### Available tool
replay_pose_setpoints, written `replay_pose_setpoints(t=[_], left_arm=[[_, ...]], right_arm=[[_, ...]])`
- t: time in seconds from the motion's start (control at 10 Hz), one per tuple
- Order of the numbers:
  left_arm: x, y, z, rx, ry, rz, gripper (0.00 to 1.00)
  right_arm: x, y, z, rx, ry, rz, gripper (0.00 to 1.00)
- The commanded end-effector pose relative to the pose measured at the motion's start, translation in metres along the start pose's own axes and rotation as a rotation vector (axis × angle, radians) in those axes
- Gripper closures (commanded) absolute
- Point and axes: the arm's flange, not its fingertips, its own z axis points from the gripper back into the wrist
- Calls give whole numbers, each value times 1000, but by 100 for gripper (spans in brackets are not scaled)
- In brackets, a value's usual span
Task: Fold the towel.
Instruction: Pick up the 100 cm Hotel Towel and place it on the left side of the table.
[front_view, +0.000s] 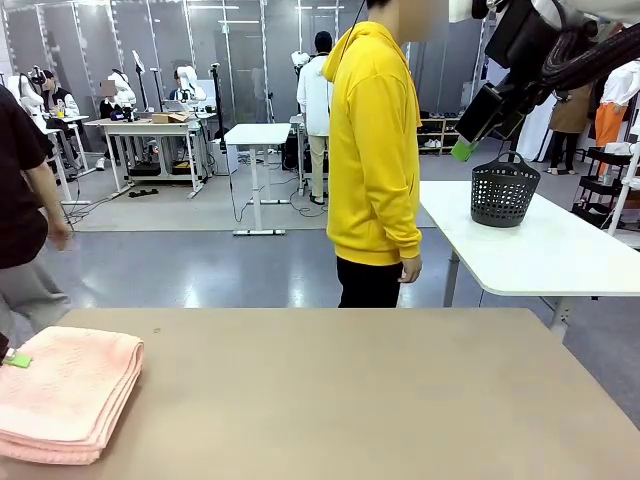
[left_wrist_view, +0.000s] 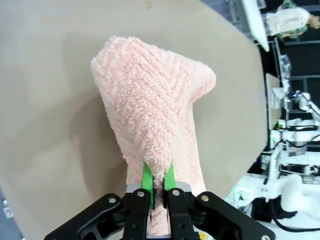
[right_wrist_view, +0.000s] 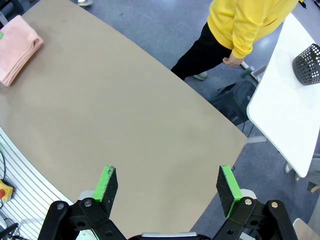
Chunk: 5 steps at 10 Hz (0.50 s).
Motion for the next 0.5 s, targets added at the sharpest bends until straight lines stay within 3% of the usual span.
replay_pose_setpoints(t=[0.0, 0.2, 0.3, 0.4], left_arm=[[11, 3, 10, 44, 47, 4, 100], [16, 0, 10, 97, 55, 16, 100], [15, -4, 9, 124, 62, 27, 54], [14, -7, 11, 133, 56, 28, 51]], right_arm=[[0, 1, 1, 1, 5, -8, 0], [0, 1, 1, 1, 5, -8, 0], [0, 1, 1, 1, 5, -8, 0], [0, 1, 1, 1, 5, -8, 0]])
